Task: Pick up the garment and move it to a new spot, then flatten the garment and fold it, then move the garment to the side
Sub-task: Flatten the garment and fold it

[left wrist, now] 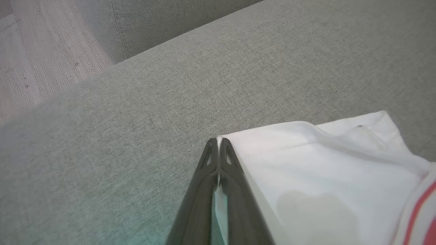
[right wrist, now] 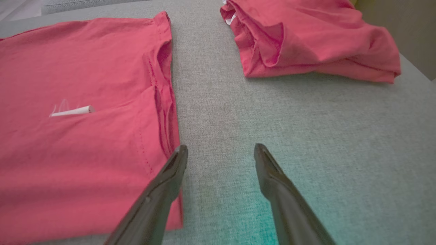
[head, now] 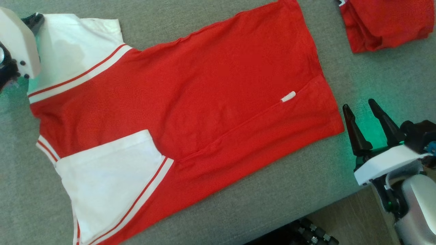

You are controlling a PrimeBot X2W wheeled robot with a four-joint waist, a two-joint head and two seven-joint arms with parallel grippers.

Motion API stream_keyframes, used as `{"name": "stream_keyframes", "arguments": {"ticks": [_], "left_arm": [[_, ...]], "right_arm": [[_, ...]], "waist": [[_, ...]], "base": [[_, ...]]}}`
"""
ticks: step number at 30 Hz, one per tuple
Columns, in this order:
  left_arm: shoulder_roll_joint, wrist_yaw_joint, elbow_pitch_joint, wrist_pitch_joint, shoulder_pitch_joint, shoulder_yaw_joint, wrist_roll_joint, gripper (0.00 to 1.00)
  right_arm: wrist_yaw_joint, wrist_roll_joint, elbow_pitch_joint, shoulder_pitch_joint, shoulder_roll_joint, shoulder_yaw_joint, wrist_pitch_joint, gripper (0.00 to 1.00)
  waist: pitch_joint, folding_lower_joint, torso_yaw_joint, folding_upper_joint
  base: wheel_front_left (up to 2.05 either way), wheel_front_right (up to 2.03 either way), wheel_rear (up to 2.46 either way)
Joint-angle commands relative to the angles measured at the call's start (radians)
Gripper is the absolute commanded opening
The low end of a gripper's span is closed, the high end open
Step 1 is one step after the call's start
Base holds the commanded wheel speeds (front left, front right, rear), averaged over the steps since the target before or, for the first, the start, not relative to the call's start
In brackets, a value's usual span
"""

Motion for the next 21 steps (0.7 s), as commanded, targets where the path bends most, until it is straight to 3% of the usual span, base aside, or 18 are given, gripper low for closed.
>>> {"name": "stream_keyframes", "arguments": {"ticks": [1, 9, 15, 21], "left_arm": [[0.055, 0.002, -0.021, -0.012, -0.047, 0.025, -0.01, 0.0], [0.068, 0.002, -0.066, -0.091, -0.067, -0.046, -0.031, 0.0], [0.073, 0.002, -0.104, -0.12, -0.087, -0.099, -0.047, 0.0], [0.09, 0.002, -0.14, -0.137, -0.112, -0.161, -0.068, 0.0]], "right_arm": [[0.007, 0.011, -0.025, -0.009, -0.021, 0.006, -0.004, 1.0], [0.007, 0.109, -0.041, -0.189, -0.037, 0.076, 0.092, 1.0], [0.007, 0.124, 0.109, -0.388, -0.031, 0.141, 0.249, 1.0], [0.007, 0.077, 0.332, -0.576, 0.03, 0.169, 0.373, 1.0]], "waist": [[-0.004, 0.0, 0.007, 0.0], [-0.039, 0.0, 0.042, 0.0], [-0.056, 0.0, 0.074, 0.0], [-0.064, 0.0, 0.109, 0.0]], "base": [[0.0, 0.0, 0.0], [0.0, 0.0, 0.0], [0.0, 0.0, 0.0], [0.0, 0.0, 0.0]]}}
